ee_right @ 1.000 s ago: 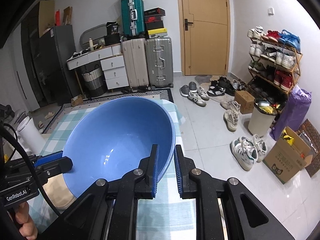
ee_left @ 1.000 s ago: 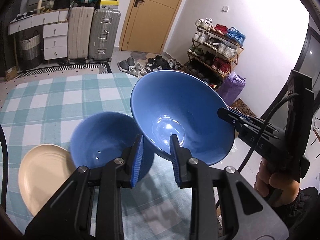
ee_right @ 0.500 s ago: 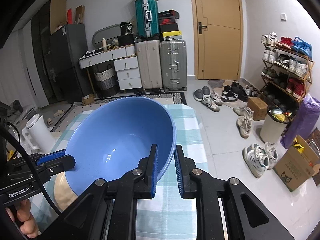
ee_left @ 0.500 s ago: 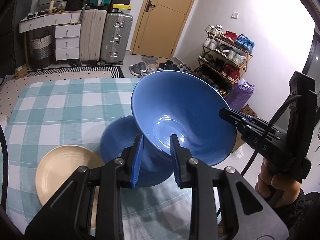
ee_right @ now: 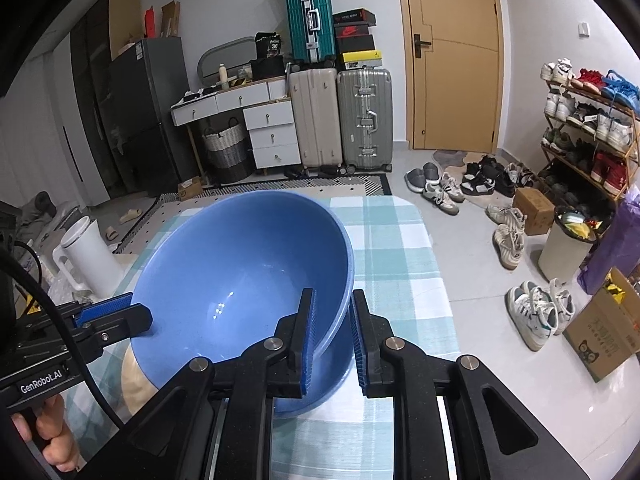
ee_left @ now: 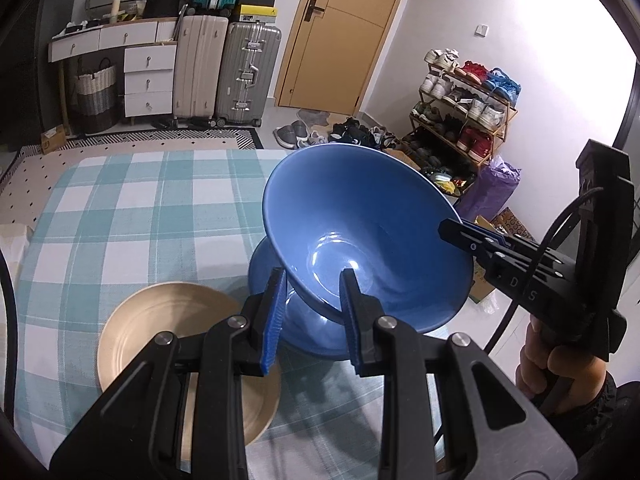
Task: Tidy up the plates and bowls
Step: 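Carry the nested blue bowls with both grippers over the cream plate stack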
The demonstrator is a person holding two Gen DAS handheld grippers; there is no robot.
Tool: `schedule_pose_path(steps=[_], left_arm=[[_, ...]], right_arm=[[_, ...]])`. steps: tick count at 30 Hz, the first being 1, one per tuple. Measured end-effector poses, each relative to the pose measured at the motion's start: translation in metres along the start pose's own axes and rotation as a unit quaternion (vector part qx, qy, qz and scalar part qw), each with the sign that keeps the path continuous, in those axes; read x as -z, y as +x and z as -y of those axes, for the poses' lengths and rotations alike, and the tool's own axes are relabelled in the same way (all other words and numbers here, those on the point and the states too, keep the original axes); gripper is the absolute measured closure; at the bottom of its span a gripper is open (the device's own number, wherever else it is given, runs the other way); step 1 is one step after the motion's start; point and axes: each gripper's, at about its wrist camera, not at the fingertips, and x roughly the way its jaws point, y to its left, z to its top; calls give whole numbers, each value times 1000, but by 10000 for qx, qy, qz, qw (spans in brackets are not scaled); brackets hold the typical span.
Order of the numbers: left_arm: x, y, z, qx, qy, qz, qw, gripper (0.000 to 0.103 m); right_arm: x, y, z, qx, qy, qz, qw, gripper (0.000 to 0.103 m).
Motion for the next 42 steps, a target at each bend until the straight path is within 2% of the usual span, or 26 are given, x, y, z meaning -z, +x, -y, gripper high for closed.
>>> schedule_pose_path(steps=[17,30,42], left_arm=[[16,47,-22,-187,120,-278,9994,80],[28,96,-24,-386,327,-454,9977,80],[34,126,-23,-658,531,-482,9953,80]], right_arm=[[23,45,-7,-42,61,-352,9994,86],[37,71,4,143,11,-535,9985,86],[47,84,3,317,-124,-609,9976,86]])
